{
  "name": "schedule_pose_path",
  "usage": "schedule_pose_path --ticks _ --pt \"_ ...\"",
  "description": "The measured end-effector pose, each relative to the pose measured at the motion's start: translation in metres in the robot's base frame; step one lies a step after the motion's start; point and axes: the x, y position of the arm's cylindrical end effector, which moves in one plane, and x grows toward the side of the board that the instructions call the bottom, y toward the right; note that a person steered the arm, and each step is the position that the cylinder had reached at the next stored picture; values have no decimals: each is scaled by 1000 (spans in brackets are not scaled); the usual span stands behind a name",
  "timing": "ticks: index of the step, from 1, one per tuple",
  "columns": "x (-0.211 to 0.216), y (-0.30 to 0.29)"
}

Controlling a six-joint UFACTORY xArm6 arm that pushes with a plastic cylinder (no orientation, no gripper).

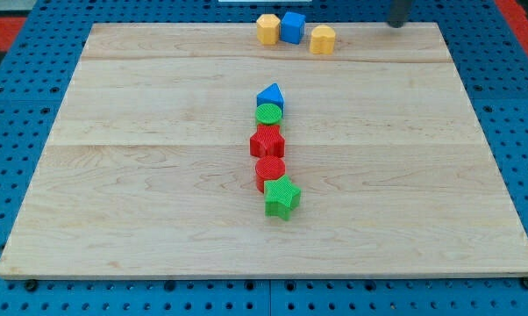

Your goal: Slide the yellow heart down a bit

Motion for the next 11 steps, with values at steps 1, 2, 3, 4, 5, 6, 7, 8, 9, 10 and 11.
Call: schedule_pose_path --ticks 1,2,3,4,5,6,7,8,9,10,11 --pt "0 -83" --pt "0 -83" --pt "2 -87" --pt "2 -98" --pt "1 -98" --pt "3 -98" --pt "20 -99" --pt "21 -98" --pt "28 -99" --pt "46 -105" --pt "53 -106"
